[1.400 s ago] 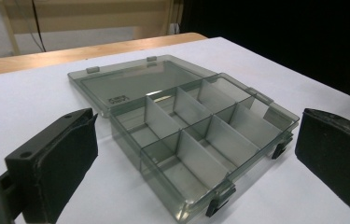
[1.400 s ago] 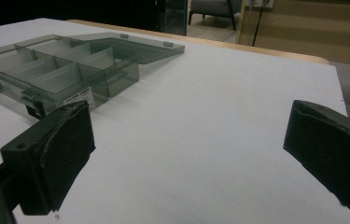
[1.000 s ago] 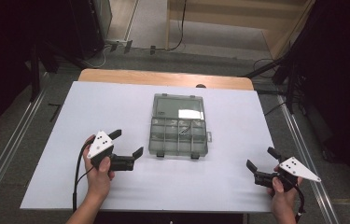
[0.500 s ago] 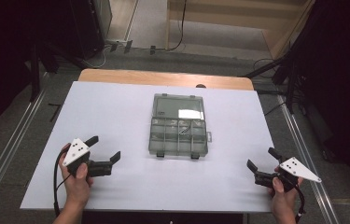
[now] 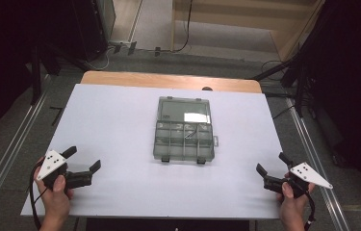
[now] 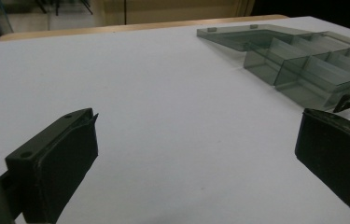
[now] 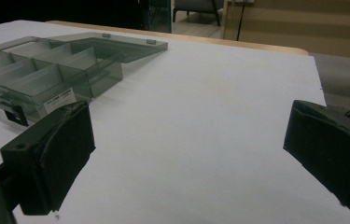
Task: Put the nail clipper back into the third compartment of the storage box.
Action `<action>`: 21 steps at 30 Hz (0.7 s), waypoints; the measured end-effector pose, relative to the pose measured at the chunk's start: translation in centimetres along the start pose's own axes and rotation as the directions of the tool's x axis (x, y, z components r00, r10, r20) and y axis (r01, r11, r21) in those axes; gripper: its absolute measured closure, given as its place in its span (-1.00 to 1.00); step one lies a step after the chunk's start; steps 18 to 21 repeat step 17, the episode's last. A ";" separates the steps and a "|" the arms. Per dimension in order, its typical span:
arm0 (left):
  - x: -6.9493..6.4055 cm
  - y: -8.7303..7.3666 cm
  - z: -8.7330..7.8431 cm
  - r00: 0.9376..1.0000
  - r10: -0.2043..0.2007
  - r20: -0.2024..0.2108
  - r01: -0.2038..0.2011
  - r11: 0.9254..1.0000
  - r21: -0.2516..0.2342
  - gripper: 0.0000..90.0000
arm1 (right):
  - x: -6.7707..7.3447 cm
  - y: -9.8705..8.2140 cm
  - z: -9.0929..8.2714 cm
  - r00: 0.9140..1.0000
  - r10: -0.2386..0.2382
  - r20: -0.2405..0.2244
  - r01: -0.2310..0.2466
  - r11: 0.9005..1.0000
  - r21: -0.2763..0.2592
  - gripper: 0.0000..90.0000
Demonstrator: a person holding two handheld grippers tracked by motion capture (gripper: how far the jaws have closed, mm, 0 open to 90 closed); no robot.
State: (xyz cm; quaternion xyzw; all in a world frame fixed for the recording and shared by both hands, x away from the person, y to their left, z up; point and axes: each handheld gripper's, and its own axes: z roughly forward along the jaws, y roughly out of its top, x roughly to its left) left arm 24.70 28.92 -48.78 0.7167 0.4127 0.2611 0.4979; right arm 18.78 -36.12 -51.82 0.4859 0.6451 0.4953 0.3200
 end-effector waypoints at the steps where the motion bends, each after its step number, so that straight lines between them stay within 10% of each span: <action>1: 0.4 0.0 -0.2 1.000 0.004 -0.010 -0.004 1.000 -0.003 -1.00 | 0.0 0.0 0.0 1.000 0.002 0.001 -0.002 1.000 0.000 -0.95; 9: 3.4 -0.3 -1.4 0.999 -0.030 -0.044 0.029 0.999 -0.033 -1.00 | 0.0 0.0 0.1 1.000 -0.003 -0.005 0.003 1.000 0.003 -0.95; 21: 3.3 -0.6 -0.7 0.999 -0.030 -0.020 0.030 1.000 -0.004 -1.00 | -0.2 0.1 0.5 1.000 0.022 -0.010 -0.021 0.999 0.041 -0.95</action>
